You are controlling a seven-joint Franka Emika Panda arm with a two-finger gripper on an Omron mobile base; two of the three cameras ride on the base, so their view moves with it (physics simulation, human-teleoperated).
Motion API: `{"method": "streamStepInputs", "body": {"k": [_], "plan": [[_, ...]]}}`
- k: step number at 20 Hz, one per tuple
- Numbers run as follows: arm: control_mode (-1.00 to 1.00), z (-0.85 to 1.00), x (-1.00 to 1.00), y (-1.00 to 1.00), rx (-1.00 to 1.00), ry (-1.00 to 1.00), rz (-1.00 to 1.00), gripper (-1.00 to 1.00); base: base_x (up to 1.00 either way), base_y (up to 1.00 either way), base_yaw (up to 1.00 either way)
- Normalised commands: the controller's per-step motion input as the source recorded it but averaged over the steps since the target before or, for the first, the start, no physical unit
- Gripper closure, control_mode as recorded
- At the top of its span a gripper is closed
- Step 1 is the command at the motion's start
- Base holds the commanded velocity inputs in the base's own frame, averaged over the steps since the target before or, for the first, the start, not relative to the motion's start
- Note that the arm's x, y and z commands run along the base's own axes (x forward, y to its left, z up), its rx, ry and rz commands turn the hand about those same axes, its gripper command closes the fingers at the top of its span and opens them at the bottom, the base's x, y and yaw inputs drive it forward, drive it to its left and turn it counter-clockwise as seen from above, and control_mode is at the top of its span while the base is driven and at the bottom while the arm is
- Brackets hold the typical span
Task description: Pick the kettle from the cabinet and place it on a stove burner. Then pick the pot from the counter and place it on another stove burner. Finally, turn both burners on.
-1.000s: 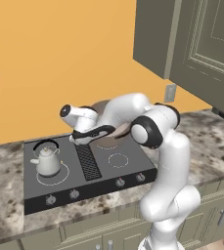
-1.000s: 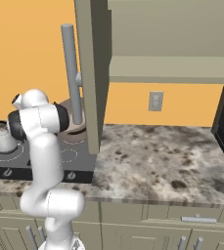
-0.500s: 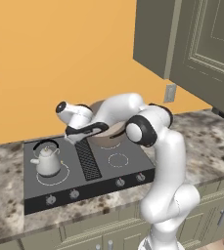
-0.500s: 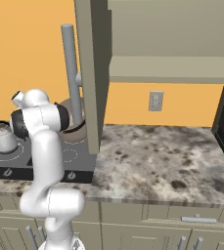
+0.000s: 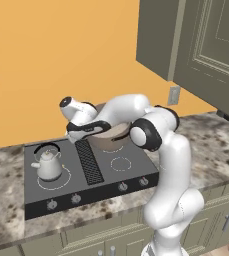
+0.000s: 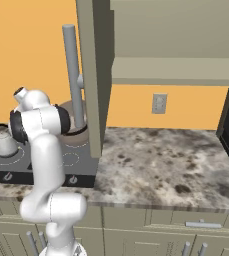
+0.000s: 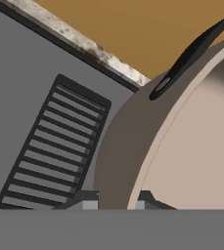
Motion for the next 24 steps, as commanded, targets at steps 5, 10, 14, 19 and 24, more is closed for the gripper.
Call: {"method": "streamStepInputs", "body": {"k": [5, 10, 14, 19, 24], "plan": [[-1.00, 0.00, -0.16, 0.00, 0.00, 0.01, -0.01, 1.00, 0.00, 0.00, 0.00], [-1.00, 0.00, -0.08, 0.00, 0.06, 0.05, -0.01, 1.00, 0.00, 0.00, 0.00], [-1.00, 0.00, 0.00, -0.07, 0.07, 0.04, 0.00, 1.00, 0.00, 0.00, 0.00], [-1.00, -0.08, 0.14, -0.15, 0.07, 0.01, 0.00, 1.00, 0.00, 0.00, 0.00], [-1.00, -0.03, 0.00, -0.02, 0.01, 0.00, 0.00, -1.00, 0.00, 0.00, 0.00]]}}
